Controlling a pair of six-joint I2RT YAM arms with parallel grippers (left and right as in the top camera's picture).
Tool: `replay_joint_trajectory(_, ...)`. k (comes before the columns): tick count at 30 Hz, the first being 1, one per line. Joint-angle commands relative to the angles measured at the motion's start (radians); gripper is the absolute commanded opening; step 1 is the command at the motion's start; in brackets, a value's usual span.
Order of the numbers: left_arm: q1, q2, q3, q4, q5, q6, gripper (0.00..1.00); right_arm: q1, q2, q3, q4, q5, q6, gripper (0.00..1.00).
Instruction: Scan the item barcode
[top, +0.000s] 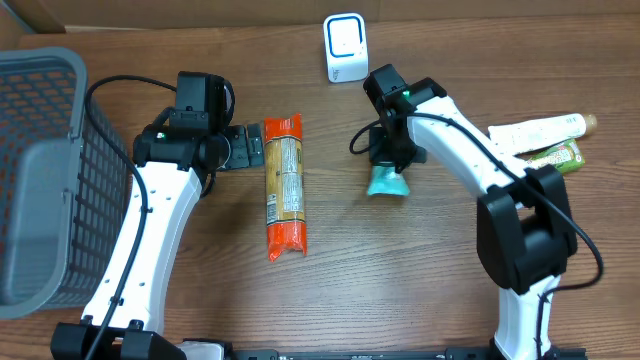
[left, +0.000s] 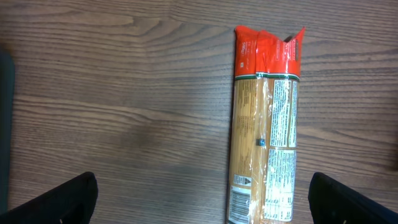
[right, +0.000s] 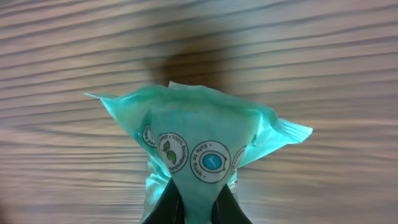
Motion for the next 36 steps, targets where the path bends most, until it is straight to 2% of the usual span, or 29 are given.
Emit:
replay_joint_trajectory(1,-0.003,0.002,0.005,0.002,-0.009,0.023,0.99,0.094,-0.020,0.031,-0.058,0.518,-0.023,0.04)
replay_joint_trajectory(3,-0.003,0.002,0.005,0.002,-0.009,0.023,1.00,0.144,0.022,0.031,-0.081,0.617,-0.030,0.05)
replay_joint_trajectory(7,-0.003,0.002,0.005,0.002,-0.009,0.023,1.00,0.209,0.091,0.031,-0.092,0.618,-0.123,0.13)
replay_joint_trajectory(15,-0.003,0.002,0.005,0.002,-0.009,0.023,1.00,0.308,0.148,0.032,-0.090,0.621,-0.124,0.28)
replay_joint_trajectory(18,-0.003,0.002,0.005,0.002,-0.009,0.023,1.00,0.347,0.148,0.032,-0.090,0.591,-0.124,0.29)
replay_joint_trajectory(19,-0.003,0.002,0.005,0.002,-0.010,0.023,1.00,0.363,0.148,0.032,-0.091,0.571,-0.124,0.33)
replay_joint_trajectory(21,-0.003,0.002,0.005,0.002,-0.009,0.023,0.99,0.388,0.148,0.032,-0.090,0.523,-0.124,0.48)
replay_joint_trajectory(23,-0.003,0.002,0.005,0.002,-0.009,0.023,1.00,0.409,0.148,0.032,-0.087,0.481,-0.124,0.55)
replay_joint_trajectory(28,-0.003,0.002,0.005,0.002,-0.009,0.023,1.00,0.414,0.148,0.032,-0.106,0.474,-0.124,0.56)
replay_joint_trajectory(32,-0.003,0.002,0.005,0.002,-0.009,0.023,1.00,0.414,0.148,0.032,-0.137,0.338,-0.124,0.56)
replay_joint_trajectory(33,-0.003,0.002,0.005,0.002,-0.010,0.023,1.00,0.414,0.148,0.032,-0.143,0.253,-0.124,0.57)
replay_joint_trajectory(36,-0.003,0.002,0.005,0.002,-0.010,0.023,1.00,0.411,0.146,0.036,-0.144,0.253,-0.124,0.57)
